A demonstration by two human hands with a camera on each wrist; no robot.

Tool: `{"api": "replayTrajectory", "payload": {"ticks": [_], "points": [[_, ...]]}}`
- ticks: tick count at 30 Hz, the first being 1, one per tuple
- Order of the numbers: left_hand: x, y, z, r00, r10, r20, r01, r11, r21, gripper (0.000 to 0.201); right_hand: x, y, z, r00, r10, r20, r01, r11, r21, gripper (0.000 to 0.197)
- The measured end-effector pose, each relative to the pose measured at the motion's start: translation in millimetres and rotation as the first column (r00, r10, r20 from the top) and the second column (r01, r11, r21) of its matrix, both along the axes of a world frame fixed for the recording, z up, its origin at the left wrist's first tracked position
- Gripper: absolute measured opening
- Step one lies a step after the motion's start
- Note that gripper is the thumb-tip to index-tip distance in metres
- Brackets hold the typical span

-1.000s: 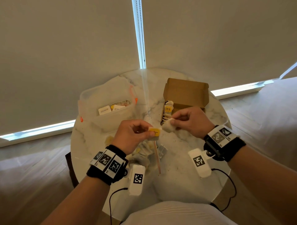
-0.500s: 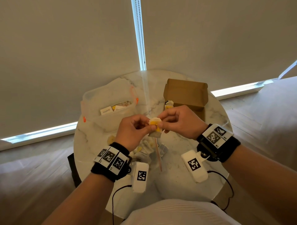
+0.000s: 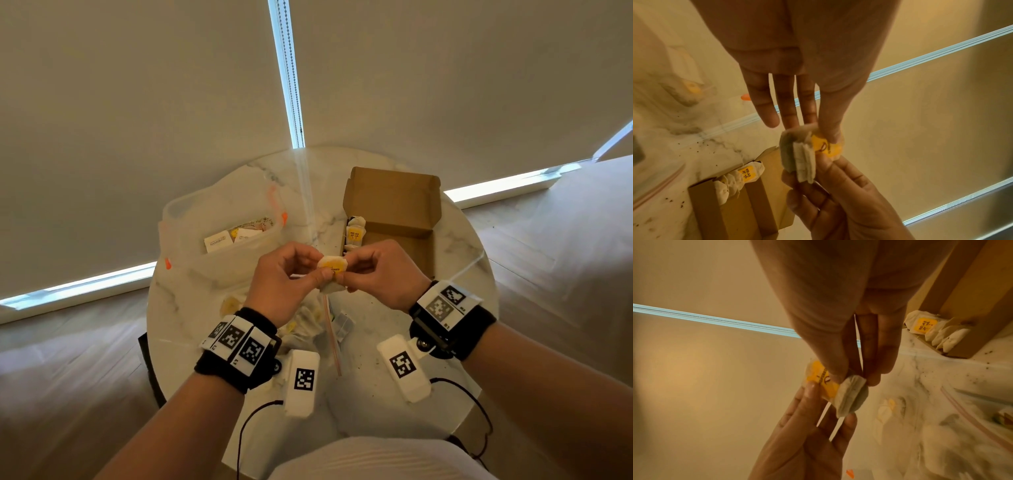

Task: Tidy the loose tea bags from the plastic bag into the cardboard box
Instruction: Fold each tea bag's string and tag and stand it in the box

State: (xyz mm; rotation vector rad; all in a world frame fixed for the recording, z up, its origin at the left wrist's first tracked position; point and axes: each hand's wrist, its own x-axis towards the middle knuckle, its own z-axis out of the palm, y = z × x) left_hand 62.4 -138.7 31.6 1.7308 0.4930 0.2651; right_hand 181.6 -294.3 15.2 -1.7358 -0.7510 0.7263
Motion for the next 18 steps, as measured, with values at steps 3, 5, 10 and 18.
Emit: {"api": "replayTrajectory", "payload": {"ticks": [3,5,10,18], "points": [[8,4,-5,0.999,0.035,-0.042,-0.035,0.999,-0.009,0.020,26,-1,-10,0.995,-0.099,0.025,0.101,0.991,-0.088,0.008],[12,9,-9,0.996,0.053,-0.069,-0.054,0.998,-0.014,0.017,51,-5,-22,0.972,-0.232,0.041,0.236,0.951,-0.202,0.011],[16,20,-19,0.990,0.060,-0.124,-0.064,0.998,-0.024,0.014,115,-11,-69,0.871,-0.470,0.141,0.484,0.777,-0.402,0.024],[20,34,-31,0.984,0.060,-0.168,-0.068,0.997,-0.039,0.014,138,19,-110,0.930,-0.312,0.196,0.364,0.696,-0.619,0.033]]}}
